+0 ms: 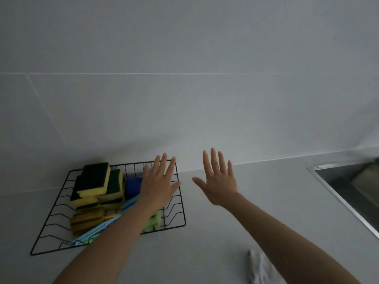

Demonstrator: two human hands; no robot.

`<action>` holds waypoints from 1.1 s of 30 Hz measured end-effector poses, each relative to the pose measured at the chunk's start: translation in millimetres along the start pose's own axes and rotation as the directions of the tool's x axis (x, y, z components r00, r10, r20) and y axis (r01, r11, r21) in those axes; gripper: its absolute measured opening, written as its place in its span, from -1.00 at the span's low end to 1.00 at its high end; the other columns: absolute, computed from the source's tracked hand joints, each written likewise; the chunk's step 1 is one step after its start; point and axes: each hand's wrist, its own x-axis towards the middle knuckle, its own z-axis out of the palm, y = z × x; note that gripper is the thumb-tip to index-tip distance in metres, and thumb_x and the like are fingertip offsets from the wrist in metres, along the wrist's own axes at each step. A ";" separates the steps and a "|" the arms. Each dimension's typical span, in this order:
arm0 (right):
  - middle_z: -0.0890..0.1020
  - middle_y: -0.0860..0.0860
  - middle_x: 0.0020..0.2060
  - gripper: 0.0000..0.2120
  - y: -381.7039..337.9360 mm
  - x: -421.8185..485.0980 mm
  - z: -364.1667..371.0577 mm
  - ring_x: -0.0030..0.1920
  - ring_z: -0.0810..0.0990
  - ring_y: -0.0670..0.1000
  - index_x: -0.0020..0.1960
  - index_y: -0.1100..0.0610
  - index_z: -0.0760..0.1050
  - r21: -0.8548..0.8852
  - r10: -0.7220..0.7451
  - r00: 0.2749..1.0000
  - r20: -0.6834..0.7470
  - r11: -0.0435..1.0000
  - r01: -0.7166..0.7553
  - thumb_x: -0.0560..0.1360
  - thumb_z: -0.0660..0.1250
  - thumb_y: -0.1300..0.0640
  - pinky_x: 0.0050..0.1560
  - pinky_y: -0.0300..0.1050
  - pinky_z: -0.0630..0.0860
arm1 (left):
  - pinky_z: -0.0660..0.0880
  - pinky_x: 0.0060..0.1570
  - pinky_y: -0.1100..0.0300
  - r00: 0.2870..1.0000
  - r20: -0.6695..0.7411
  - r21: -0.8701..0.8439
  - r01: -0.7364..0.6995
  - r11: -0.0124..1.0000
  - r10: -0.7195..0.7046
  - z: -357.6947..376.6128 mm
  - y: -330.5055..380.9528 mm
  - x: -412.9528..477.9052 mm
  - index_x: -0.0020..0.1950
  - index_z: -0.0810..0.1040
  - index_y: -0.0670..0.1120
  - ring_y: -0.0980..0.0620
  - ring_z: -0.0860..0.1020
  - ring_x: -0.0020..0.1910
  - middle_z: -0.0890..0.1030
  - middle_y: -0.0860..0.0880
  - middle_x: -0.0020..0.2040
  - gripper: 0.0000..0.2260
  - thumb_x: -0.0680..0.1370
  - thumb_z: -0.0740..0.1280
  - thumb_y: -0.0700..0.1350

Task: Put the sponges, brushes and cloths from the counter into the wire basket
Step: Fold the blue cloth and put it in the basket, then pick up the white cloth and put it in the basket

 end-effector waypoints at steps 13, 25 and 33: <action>-0.51 0.04 0.32 -0.06 123.6 -136.4 22.1 0.34 -0.50 0.06 0.23 0.03 -0.66 0.040 0.207 0.971 0.121 0.976 -0.213 -0.05 -0.77 -0.43 0.46 0.12 -0.29 | -0.18 0.49 -0.07 0.969 0.179 -0.030 -0.169 0.985 0.172 47.6 130.9 -58.6 0.44 -0.38 -0.05 -0.09 -0.24 0.52 -0.31 -0.08 0.52 -0.35 0.52 -0.25 0.30; -0.38 0.05 0.47 -0.35 176.5 -191.7 80.5 0.49 -0.35 0.10 0.26 0.02 -0.57 0.046 0.242 0.926 0.290 0.963 -0.266 0.51 -0.21 -0.29 0.48 0.11 -0.26 | -0.08 0.49 -0.09 0.905 0.346 0.006 -0.266 0.964 0.247 92.6 219.6 -78.9 0.51 -0.19 -0.04 -0.09 -0.14 0.54 -0.17 -0.10 0.56 -0.44 0.62 -0.03 0.12; -0.35 0.04 0.49 -0.34 189.5 -202.1 123.5 0.51 -0.30 0.08 0.45 0.00 -0.44 0.043 0.160 0.876 0.455 0.979 -0.201 0.57 -0.11 -0.20 0.49 0.10 -0.21 | 0.01 0.47 -0.10 0.853 0.441 -0.050 -0.286 0.957 0.277 122.6 245.7 -89.8 0.51 -0.10 -0.05 -0.12 -0.06 0.53 -0.09 -0.11 0.56 -0.49 0.62 -0.02 0.07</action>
